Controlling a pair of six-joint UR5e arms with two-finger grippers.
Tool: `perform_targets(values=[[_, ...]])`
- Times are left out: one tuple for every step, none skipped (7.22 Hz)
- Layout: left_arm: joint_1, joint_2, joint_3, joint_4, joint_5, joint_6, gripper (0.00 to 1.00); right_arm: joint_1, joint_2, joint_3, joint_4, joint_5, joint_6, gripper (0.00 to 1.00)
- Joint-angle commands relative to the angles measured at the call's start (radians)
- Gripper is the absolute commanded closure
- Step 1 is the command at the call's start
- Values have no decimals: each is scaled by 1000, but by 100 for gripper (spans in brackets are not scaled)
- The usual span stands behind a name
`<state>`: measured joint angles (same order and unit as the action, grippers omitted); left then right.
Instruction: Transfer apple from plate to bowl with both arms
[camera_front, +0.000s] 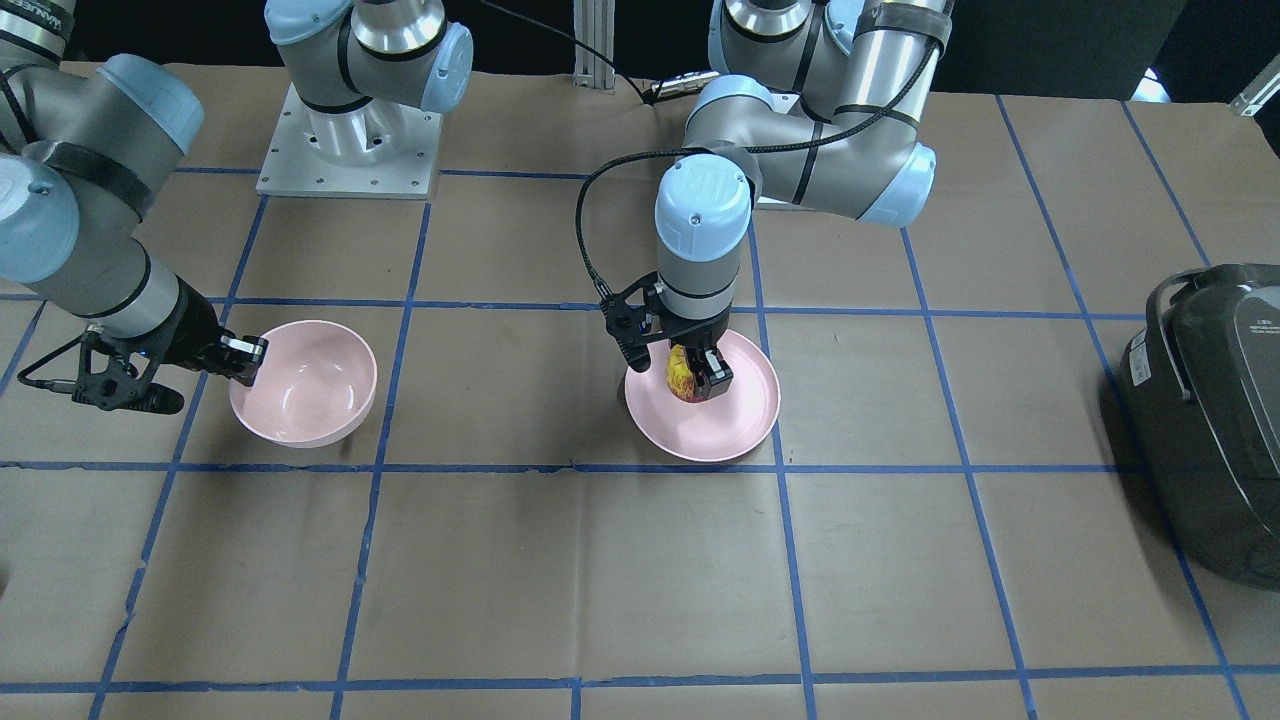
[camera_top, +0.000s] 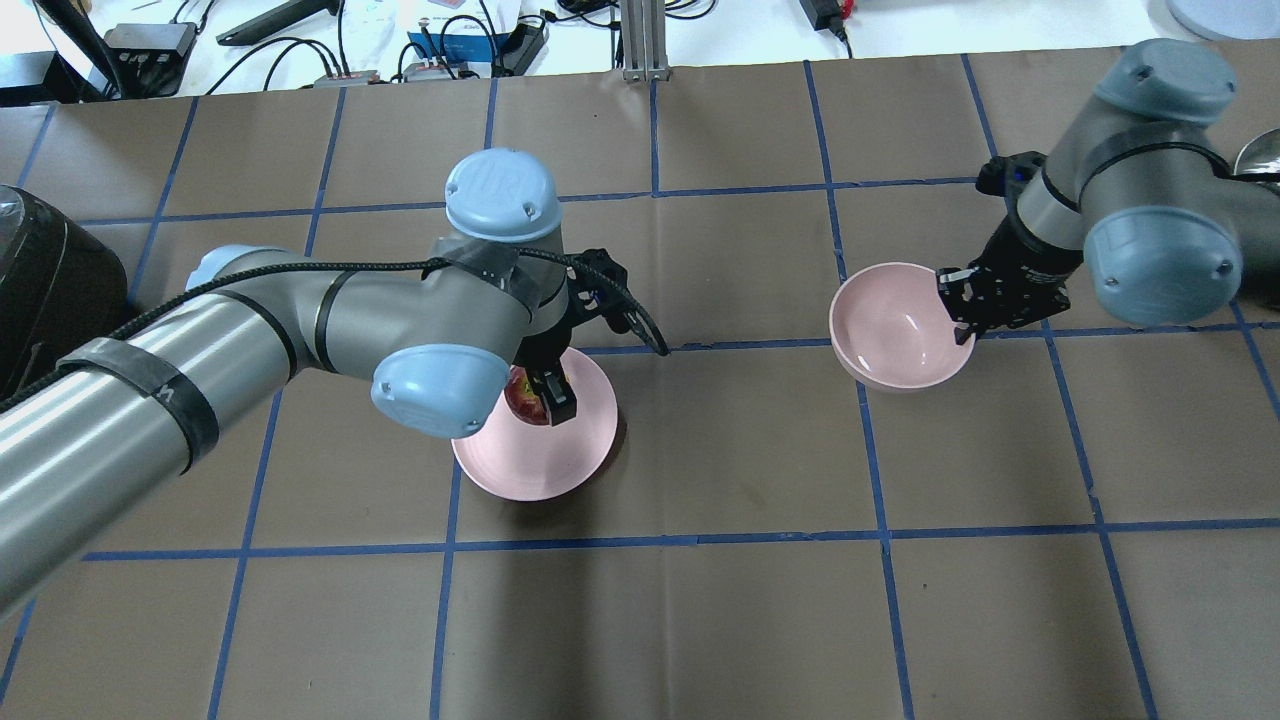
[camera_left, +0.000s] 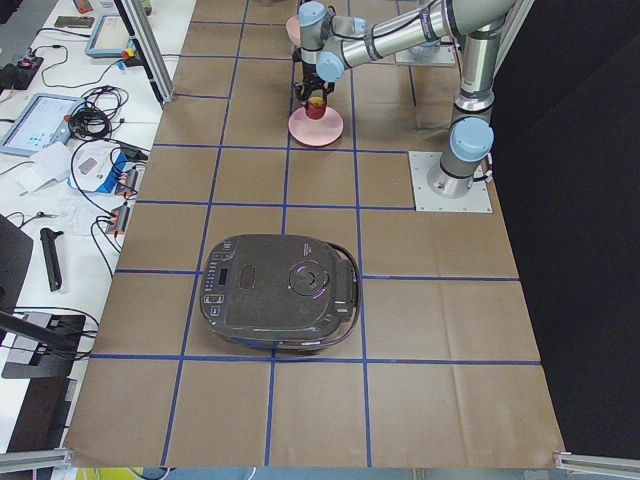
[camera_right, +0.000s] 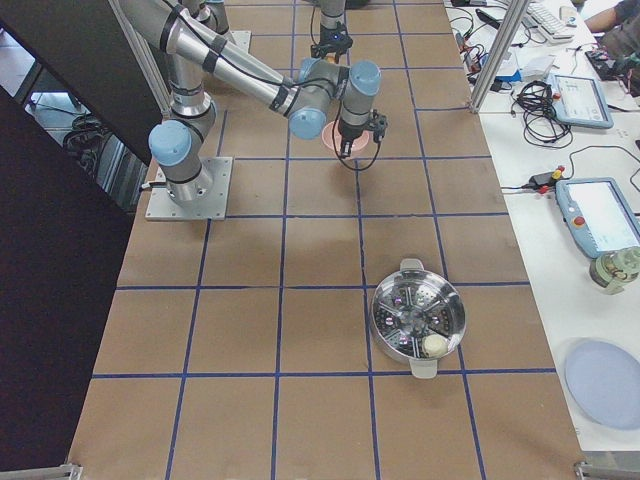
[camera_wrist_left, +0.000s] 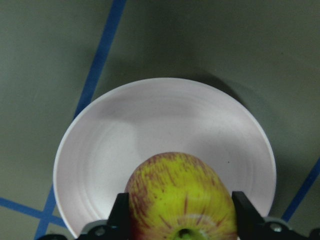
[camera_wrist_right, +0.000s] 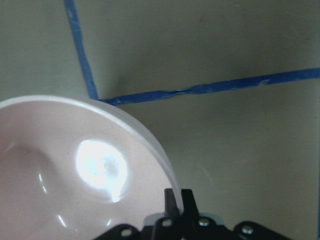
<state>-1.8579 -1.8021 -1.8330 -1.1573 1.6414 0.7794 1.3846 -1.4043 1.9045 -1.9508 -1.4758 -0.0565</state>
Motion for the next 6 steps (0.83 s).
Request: perform_targets(values=[[-1, 12, 185, -197, -12, -321, 59, 91, 13, 7, 10, 26, 55, 93], [-1, 15, 225, -225, -34, -521, 59, 97, 13, 28, 10, 28, 61, 92], [-4, 4, 219, -223, -84, -696, 59, 131, 28, 54, -3, 28, 88, 92], [-10, -3, 228, -222, -121, -841, 59, 173, 34, 59, -23, 29, 112, 92], [-32, -11, 233, -210, -133, -1018, 59, 181, 47, 60, -37, 29, 124, 80], [-52, -16, 233, -209, -135, -1143, 59, 182, 66, 59, -42, 29, 127, 28]])
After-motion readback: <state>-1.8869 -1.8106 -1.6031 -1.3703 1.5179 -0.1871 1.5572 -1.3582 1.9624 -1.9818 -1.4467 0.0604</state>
